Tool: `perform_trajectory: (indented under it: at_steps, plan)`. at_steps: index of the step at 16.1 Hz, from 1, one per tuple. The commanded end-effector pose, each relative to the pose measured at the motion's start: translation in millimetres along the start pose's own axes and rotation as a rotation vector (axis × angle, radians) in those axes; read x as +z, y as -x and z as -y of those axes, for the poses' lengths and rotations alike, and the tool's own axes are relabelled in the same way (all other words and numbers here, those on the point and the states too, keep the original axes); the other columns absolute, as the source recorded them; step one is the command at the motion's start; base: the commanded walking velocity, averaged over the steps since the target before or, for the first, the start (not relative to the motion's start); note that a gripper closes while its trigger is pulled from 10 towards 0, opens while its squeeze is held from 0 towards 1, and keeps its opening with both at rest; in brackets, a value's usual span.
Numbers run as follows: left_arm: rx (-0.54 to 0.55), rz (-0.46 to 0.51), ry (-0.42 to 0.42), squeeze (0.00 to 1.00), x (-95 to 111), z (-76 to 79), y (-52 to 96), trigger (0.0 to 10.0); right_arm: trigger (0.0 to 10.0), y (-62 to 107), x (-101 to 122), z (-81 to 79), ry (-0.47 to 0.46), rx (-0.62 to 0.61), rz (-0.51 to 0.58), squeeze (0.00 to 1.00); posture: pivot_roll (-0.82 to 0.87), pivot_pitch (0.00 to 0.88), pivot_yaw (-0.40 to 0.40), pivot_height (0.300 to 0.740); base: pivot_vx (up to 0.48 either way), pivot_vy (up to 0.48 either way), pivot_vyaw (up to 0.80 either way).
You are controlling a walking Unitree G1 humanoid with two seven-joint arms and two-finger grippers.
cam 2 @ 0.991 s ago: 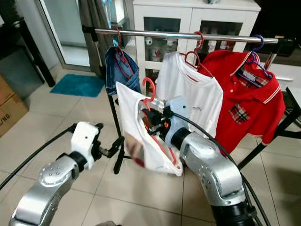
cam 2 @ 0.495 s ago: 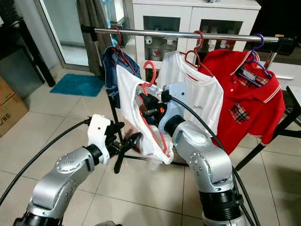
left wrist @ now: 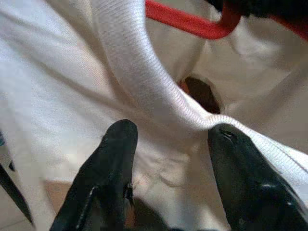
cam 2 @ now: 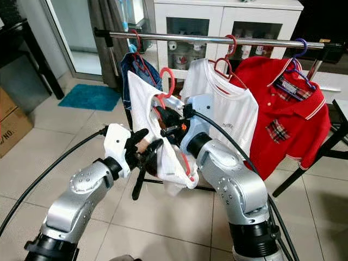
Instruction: Hang hanger
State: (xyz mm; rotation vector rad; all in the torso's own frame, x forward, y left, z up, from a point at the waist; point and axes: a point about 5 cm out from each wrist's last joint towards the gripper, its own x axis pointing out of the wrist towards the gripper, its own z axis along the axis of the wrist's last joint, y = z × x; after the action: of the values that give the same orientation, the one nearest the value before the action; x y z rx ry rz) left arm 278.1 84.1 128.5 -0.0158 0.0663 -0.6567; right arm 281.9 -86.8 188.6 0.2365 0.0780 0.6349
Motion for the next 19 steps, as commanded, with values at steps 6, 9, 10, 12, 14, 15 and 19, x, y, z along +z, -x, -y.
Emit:
perform_trajectory:
  at_steps: [6, 9, 10, 12, 14, 15, 19]
  plan:
    - [-0.001, 0.051, 0.069, 0.00, 8.1, -4.0, -3.5, 0.0, 10.0, 2.8, -3.0, -6.6, 0.015, 0.040, -0.013, 0.00, -0.07, 0.000, 0.071, 0.740, 0.000, 0.000, 0.00]
    - [0.056, 0.044, 0.106, 0.00, 4.1, -9.2, 1.1, 0.0, 10.0, 4.1, -6.3, -2.6, 0.005, 0.018, -0.025, 0.00, -0.08, 0.000, 0.072, 0.740, 0.000, 0.000, 0.00]
    - [0.070, 0.044, 0.119, 0.00, 3.7, -11.3, 3.9, 0.0, 10.0, 4.7, -7.3, -1.7, 0.004, 0.012, -0.028, 0.00, -0.08, 0.000, 0.072, 0.740, 0.000, 0.000, 0.00]
    - [0.106, 0.038, 0.116, 0.00, 6.6, -19.8, 16.8, 0.0, 10.0, 7.8, -11.4, 5.4, 0.028, -0.018, -0.053, 0.00, -0.07, 0.000, 0.073, 0.740, 0.000, 0.000, 0.00]
    - [0.120, 0.025, 0.058, 0.00, 15.3, -30.7, 25.0, 0.0, 10.0, 10.8, -16.2, 9.8, 0.059, -0.030, -0.080, 0.00, -0.07, 0.000, 0.067, 0.740, 0.000, 0.000, 0.00]
    - [0.106, 0.011, -0.015, 0.00, 27.7, -42.6, 28.9, 0.0, 10.0, 13.7, -21.1, 11.4, 0.093, -0.018, -0.103, 0.00, -0.06, 0.000, 0.063, 0.740, 0.000, 0.000, 0.00]
    - [0.027, -0.122, -0.300, 0.00, 53.1, -65.5, 33.9, 0.0, 10.0, 24.9, -32.5, 3.8, 0.259, 0.132, -0.184, 0.00, -0.06, 0.000, 0.078, 0.740, 0.000, 0.000, 0.00]
